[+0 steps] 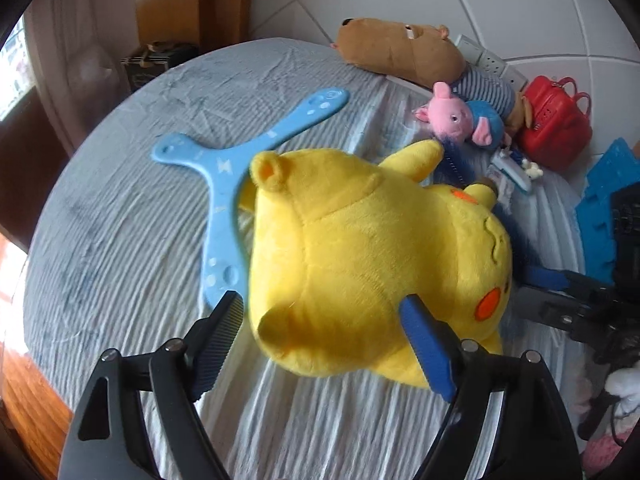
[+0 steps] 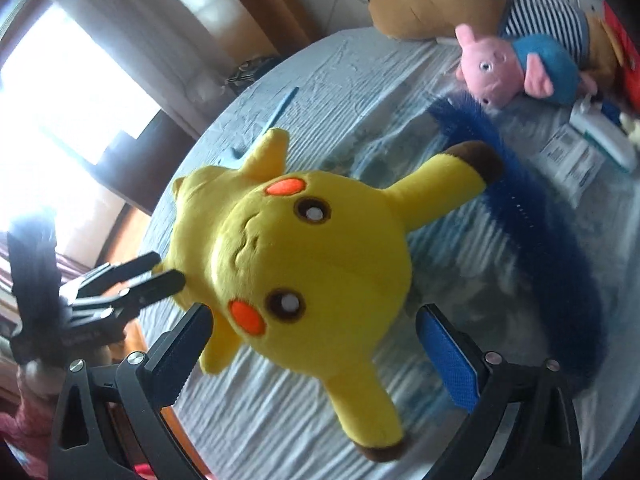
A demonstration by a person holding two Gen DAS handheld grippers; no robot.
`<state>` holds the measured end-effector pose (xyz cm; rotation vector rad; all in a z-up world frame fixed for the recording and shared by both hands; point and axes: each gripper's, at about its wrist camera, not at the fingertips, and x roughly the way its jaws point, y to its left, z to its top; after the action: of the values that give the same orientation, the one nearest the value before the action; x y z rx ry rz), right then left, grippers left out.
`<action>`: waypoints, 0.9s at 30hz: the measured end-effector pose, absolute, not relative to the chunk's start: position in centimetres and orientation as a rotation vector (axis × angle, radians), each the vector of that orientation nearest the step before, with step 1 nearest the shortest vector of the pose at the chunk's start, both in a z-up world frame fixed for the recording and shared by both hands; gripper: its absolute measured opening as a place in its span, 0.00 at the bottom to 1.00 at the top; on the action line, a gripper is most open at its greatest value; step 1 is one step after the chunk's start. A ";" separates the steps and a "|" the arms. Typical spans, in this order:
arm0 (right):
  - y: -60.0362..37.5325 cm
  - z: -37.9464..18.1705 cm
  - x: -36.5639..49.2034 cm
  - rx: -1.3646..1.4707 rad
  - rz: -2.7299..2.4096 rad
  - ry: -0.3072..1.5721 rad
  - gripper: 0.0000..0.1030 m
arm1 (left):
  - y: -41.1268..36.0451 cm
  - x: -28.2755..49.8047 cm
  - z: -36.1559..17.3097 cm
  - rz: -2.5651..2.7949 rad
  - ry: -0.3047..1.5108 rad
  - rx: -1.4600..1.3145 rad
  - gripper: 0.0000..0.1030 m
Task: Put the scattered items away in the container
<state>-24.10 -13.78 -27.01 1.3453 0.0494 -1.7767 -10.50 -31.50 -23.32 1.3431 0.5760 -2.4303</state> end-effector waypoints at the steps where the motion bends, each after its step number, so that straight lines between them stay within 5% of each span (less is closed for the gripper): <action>1: -14.1 -27.3 -24.4 1.361 -1.768 0.033 1.00 | -31.6 -10.8 -23.4 -2.434 0.571 1.348 0.88; 2: -14.5 -27.6 -24.6 1.369 -1.754 0.015 1.00 | -31.5 -11.3 -23.8 -2.430 0.553 1.366 1.00; 25: -16.7 -33.3 -28.4 1.404 -1.668 -0.109 1.00 | -32.3 -13.2 -27.4 -2.499 0.617 1.246 1.00; 27: -16.9 -32.8 -28.1 1.396 -1.700 -0.080 1.00 | -31.9 -13.1 -27.1 -2.493 0.604 1.225 0.94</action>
<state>-28.14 -16.92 -32.84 1.3958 -0.0799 -1.6999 -13.09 -31.90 -27.10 1.2251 0.6036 -2.4926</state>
